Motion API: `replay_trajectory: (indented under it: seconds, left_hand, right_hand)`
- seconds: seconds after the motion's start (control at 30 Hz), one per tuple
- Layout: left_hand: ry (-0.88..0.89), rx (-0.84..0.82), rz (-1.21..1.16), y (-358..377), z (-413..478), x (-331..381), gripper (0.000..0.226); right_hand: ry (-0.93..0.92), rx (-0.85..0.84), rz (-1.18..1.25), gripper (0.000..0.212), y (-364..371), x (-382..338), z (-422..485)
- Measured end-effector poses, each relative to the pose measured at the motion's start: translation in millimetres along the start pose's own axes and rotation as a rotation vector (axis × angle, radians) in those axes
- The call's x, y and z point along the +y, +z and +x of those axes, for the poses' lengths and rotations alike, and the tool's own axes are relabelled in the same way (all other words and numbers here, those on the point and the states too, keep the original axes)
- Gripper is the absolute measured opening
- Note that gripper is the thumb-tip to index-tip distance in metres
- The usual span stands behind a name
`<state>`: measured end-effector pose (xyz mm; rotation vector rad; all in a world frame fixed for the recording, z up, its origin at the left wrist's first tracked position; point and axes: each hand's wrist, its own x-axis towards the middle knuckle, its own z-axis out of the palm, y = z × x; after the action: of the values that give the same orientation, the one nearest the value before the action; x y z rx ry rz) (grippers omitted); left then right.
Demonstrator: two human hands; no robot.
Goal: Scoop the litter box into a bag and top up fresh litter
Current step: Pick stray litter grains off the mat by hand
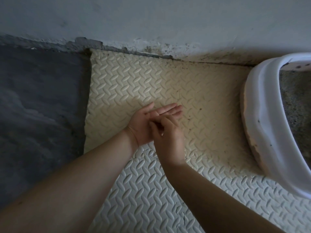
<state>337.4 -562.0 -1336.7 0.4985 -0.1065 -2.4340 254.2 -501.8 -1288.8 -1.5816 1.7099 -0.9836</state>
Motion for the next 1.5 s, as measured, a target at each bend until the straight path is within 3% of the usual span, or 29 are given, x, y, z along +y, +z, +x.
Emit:
replay_trajectory:
  seconds: [0.2, 0.5, 0.8, 1.27, 1.4, 1.5]
  left_hand:
    - [0.011, -0.024, 0.002, -0.9, 0.8, -0.5, 0.064]
    - [-0.002, -0.058, -0.081, -2.6, 1.7, 1.0, 0.064]
    - [0.025, -0.004, 0.013, 6.7, -3.0, 0.6, 0.065]
    - [-0.016, 0.021, -0.044, 3.4, -0.4, 0.0, 0.065]
    - [-0.03, -0.051, -0.106, -1.7, 0.0, 2.4, 0.059]
    - [-0.056, -0.084, -0.195, 2.5, -1.9, 4.1, 0.053]
  right_hand:
    - [-0.065, -0.031, -0.04, 0.018, -12.4, 3.1, -1.9]
    - [0.07, -0.055, 0.028, 0.015, -26.5, 7.0, 3.9]
    - [-0.16, -0.133, -0.082, 0.02, -23.2, 4.3, 6.5]
    - [-0.178, -0.065, -0.105, 0.017, -19.3, 2.9, 6.6]
    - [-0.234, -0.073, -0.156, 0.013, -27.5, 6.6, 9.4]
    - [-0.141, 0.077, -0.098, 0.011, -42.9, 15.1, 14.9]
